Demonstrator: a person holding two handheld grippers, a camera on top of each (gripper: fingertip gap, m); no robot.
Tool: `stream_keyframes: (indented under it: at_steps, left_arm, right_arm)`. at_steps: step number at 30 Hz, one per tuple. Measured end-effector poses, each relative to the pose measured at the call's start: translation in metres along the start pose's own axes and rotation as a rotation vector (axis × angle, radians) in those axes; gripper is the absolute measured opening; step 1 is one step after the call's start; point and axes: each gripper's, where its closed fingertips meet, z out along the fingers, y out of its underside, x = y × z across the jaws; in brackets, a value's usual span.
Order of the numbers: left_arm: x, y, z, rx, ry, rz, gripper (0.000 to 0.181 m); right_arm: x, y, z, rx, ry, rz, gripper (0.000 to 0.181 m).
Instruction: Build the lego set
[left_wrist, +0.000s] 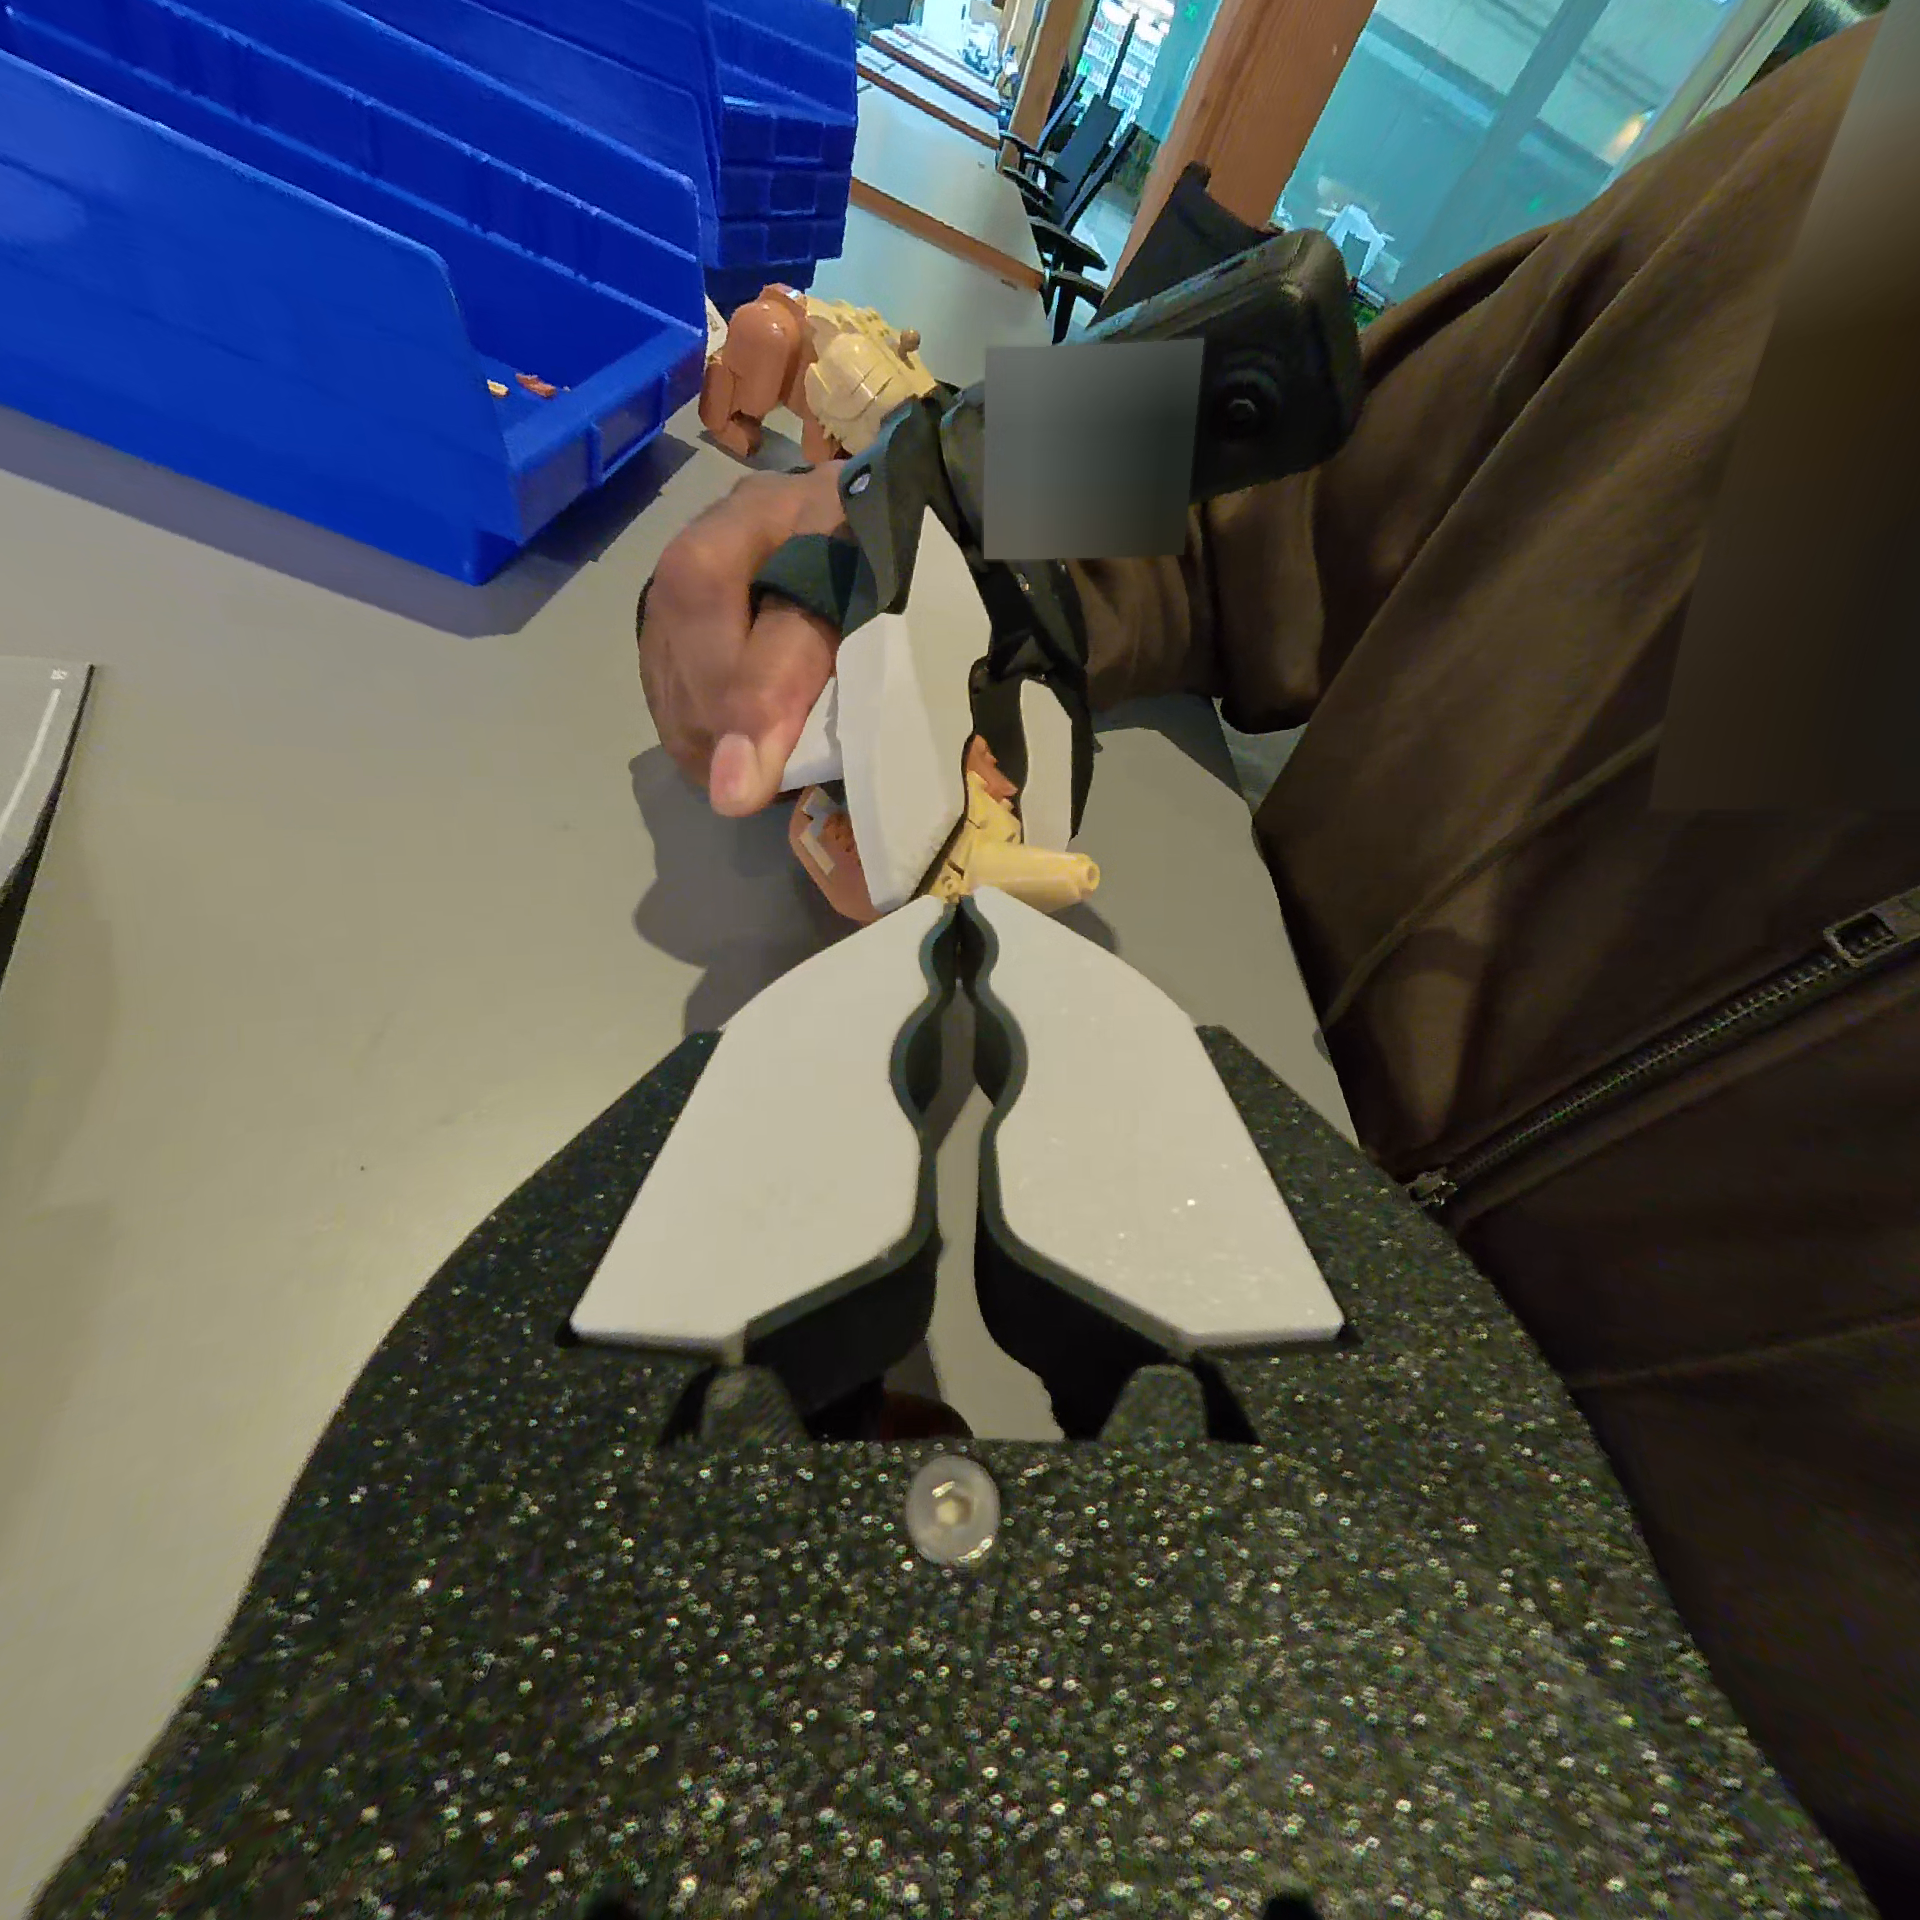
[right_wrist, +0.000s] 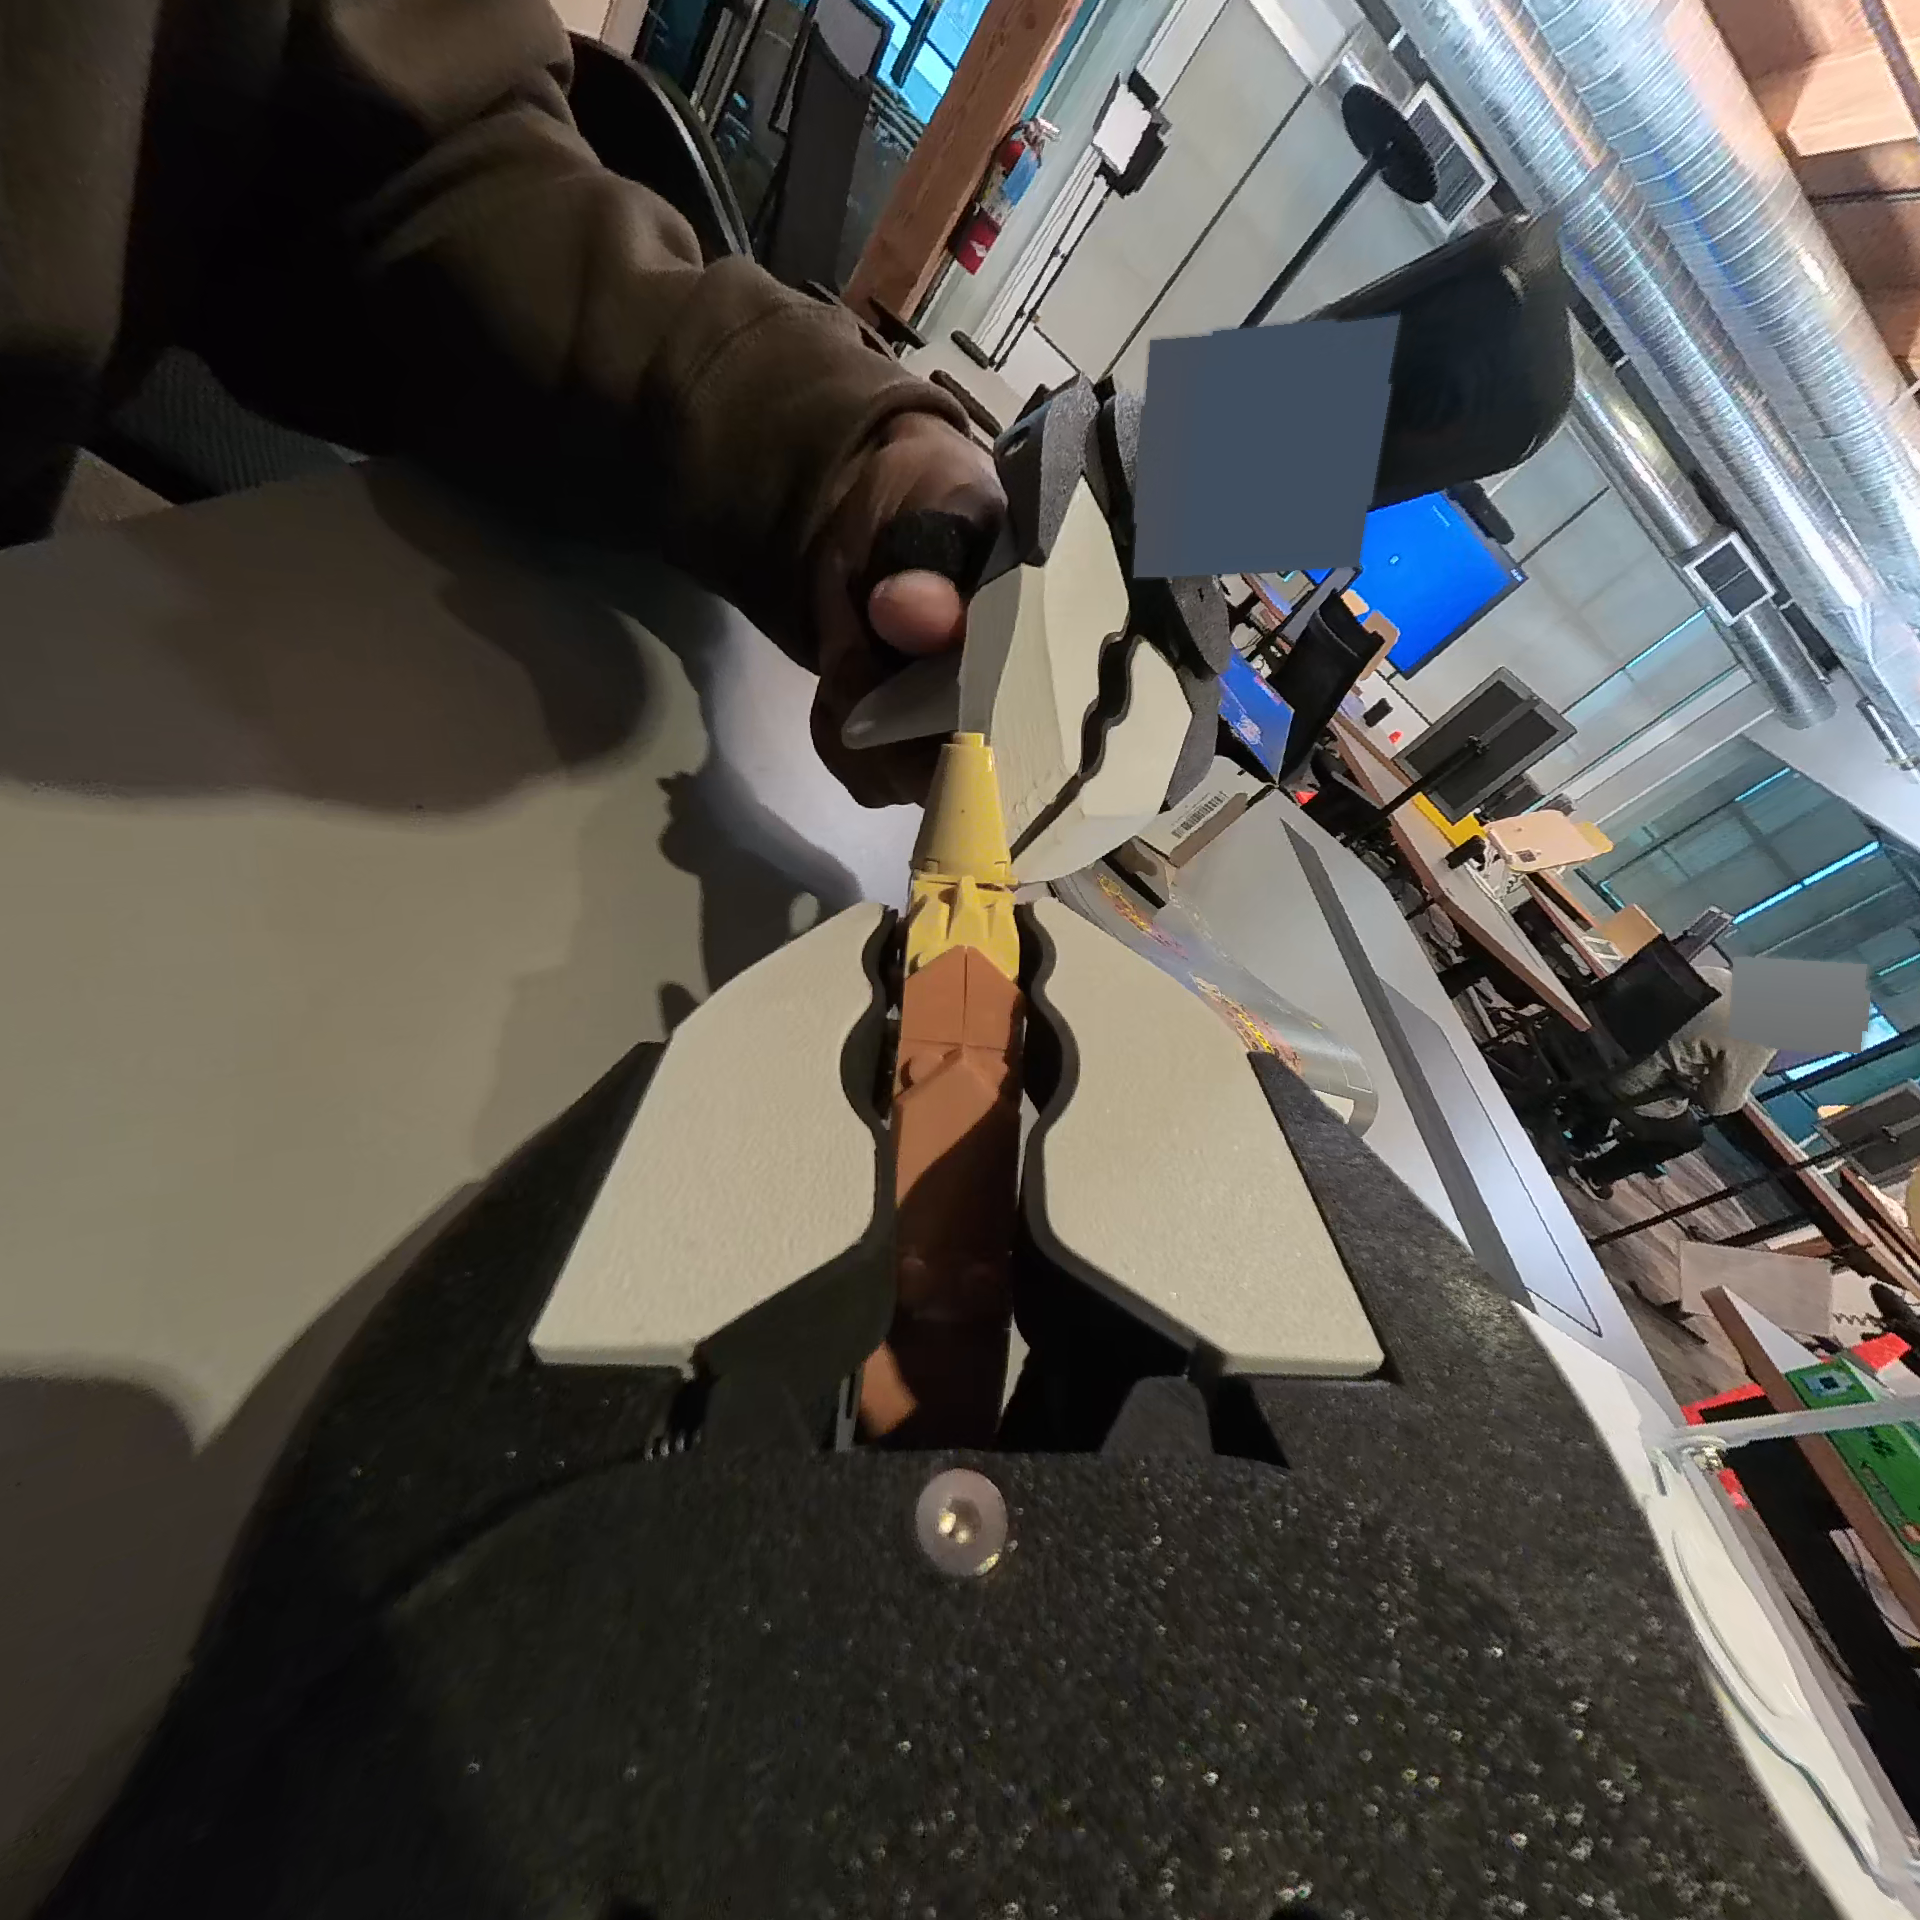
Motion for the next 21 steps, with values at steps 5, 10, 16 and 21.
stream_keyframes:
  at_steps: [5, 10, 16, 21]
  left_arm:
    - [-0.002, -0.001, -0.001, 0.01, -0.007, 0.003, 0.0]
    - [-0.004, -0.003, -0.005, 0.041, -0.029, 0.013, 0.011]
    - [0.005, -0.002, -0.009, 0.018, -0.055, 0.211, 0.031]
    - [-0.01, -0.003, 0.001, 0.031, -0.157, 0.211, 0.034]
  right_arm:
    - [0.003, 0.002, 0.001, -0.018, 0.024, -0.018, 0.021]
    - [0.003, 0.007, 0.003, -0.051, 0.053, -0.051, 0.022]
    - [0.01, 0.005, 0.001, -0.019, 0.059, 0.063, 0.021]
    - [0.022, -0.002, -0.002, 0.062, 0.063, 0.256, 0.021]
